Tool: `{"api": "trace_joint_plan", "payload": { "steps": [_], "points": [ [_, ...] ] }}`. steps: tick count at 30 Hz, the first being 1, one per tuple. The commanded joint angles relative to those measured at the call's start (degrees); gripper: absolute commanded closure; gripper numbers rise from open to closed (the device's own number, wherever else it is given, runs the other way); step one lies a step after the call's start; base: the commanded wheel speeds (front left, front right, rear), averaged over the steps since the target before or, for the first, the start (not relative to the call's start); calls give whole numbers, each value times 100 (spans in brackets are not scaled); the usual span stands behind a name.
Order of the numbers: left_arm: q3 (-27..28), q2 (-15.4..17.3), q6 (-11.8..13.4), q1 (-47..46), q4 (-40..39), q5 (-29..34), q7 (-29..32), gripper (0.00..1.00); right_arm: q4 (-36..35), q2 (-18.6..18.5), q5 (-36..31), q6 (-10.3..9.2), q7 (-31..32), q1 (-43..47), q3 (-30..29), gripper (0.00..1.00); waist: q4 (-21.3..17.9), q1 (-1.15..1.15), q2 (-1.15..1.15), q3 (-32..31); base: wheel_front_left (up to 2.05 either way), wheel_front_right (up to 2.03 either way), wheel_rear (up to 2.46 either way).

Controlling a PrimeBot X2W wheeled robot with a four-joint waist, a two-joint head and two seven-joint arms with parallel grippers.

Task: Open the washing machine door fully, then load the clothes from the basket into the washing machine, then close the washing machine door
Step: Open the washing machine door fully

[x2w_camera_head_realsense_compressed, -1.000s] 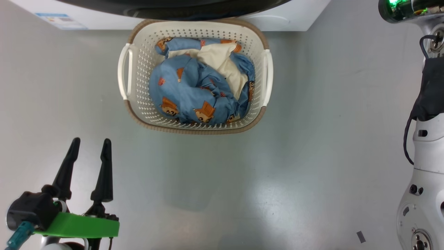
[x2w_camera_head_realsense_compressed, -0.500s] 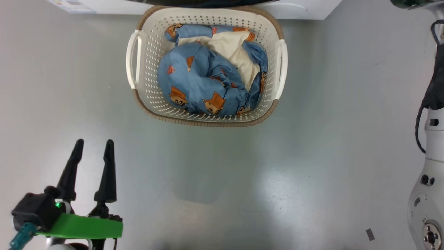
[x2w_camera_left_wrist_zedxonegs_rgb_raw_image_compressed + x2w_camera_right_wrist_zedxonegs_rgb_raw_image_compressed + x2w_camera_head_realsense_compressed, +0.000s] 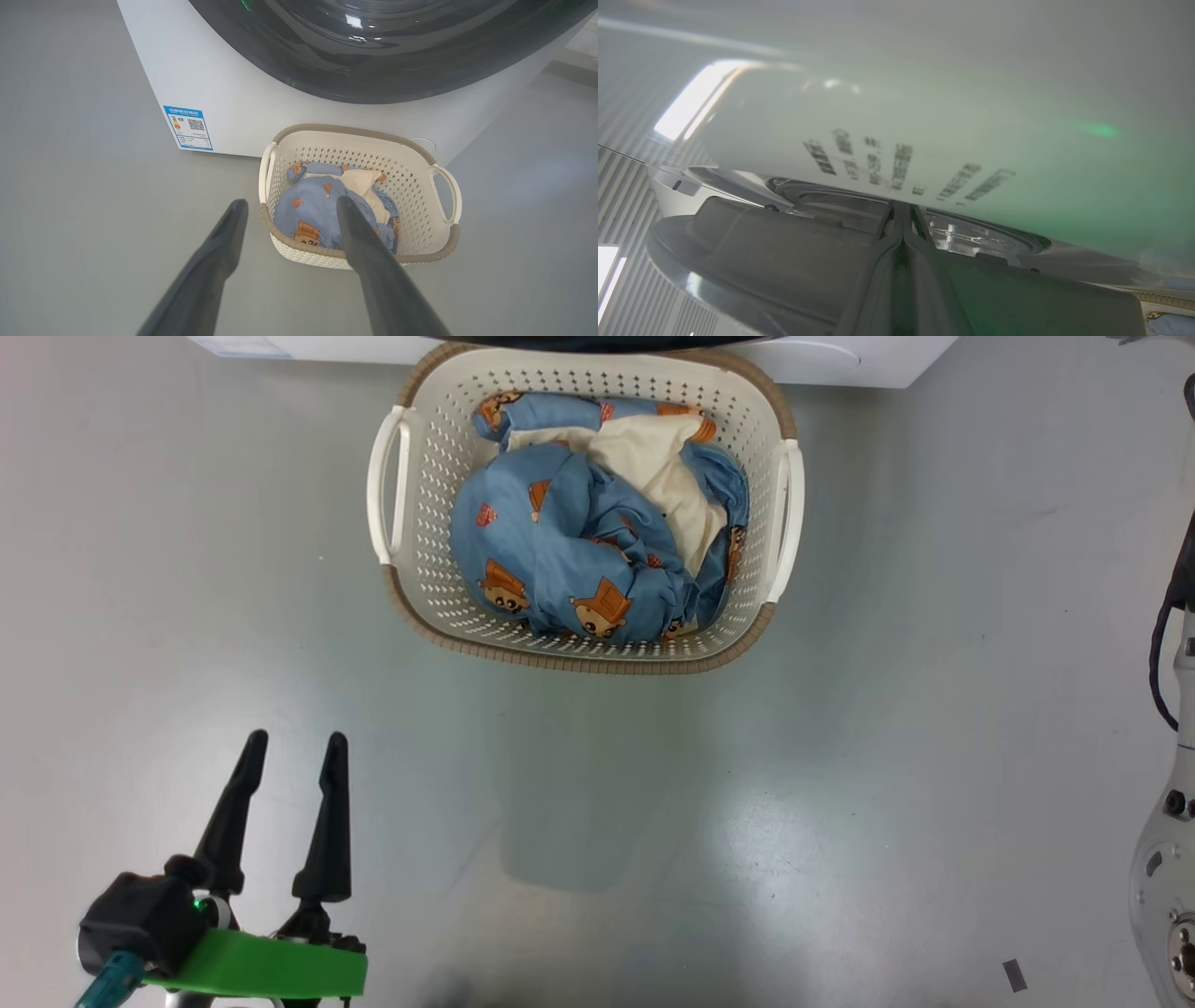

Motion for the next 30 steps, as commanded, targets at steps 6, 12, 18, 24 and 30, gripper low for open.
{"api": "trace_joint_plan", "payload": {
  "steps": [6,12,18,24,30],
  "points": [
    [207,46,-14,136,-150,34,-36,0,-83,47,-70,9,51,-162,144,100,29,0,0,53,0,0,0],
    [258,43,-14,70,-156,-25,-36,0,-69,92,-8,9,152,-74,299,100,-45,0,0,5,0,0,0],
    [270,42,-14,91,-202,-18,-36,0,-84,122,37,9,213,-1,379,100,-101,0,0,-57,0,0,0],
    [238,42,-11,156,-233,-15,-36,0,-113,171,62,9,267,157,478,100,-159,0,0,-232,0,0,0],
    [195,42,-1,210,-250,-46,-36,0,-128,200,66,9,336,320,583,100,-161,0,0,-434,0,0,0]
  ]
}}
